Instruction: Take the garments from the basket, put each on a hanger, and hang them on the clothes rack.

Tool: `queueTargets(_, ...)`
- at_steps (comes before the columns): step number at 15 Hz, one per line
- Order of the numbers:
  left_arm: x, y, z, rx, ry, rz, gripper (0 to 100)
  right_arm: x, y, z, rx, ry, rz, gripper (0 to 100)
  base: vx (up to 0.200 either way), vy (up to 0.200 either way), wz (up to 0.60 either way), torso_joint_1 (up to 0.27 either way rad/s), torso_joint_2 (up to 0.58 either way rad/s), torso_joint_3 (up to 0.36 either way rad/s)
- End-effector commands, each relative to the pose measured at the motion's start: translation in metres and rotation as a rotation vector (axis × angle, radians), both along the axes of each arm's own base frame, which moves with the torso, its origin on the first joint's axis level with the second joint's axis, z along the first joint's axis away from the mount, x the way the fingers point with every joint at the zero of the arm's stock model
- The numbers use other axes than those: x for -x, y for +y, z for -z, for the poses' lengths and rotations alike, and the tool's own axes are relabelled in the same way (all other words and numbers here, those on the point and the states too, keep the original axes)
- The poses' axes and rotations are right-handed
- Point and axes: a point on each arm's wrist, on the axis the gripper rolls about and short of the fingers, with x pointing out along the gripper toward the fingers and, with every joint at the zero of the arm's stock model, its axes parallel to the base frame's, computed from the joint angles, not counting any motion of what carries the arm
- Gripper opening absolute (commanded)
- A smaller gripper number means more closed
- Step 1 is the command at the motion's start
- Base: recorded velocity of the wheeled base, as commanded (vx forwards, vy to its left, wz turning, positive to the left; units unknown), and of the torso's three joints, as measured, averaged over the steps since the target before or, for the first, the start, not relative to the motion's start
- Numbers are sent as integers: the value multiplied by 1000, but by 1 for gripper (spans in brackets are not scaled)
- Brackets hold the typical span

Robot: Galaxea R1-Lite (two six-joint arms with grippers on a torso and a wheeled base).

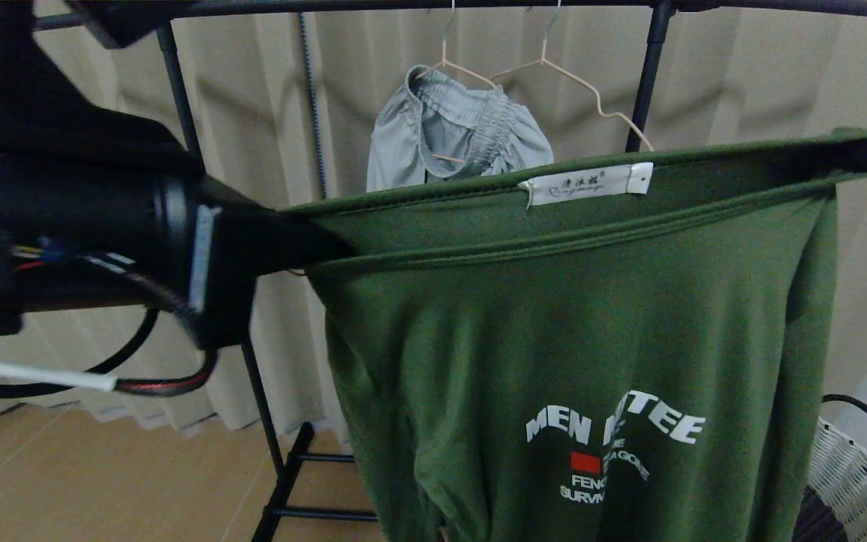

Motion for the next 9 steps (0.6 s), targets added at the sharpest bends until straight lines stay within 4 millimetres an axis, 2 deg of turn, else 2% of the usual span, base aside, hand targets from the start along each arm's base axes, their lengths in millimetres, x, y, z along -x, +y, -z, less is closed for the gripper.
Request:
queueTargets(1, 27, 26, -15, 37, -34, 71, 0, -40, 14, 9, 4, 18, 6, 0, 0, 0, 0, 0, 0, 0)
queueTargets(4, 32, 29, -15, 51, -25, 121, 0, -55, 21, 12, 7, 26, -20, 0, 0, 0, 0, 0, 0, 0)
queueTargets(7, 29, 26, -12, 45, -29, 113, 0, -55, 21, 16, 16, 46, -12, 0, 0, 0, 0, 0, 0, 0)
queueTargets(9, 6, 13, -7, 62, -115, -104, 0, -29, 8, 12, 50, 124, 31, 0, 0, 0, 0, 0, 0, 0)
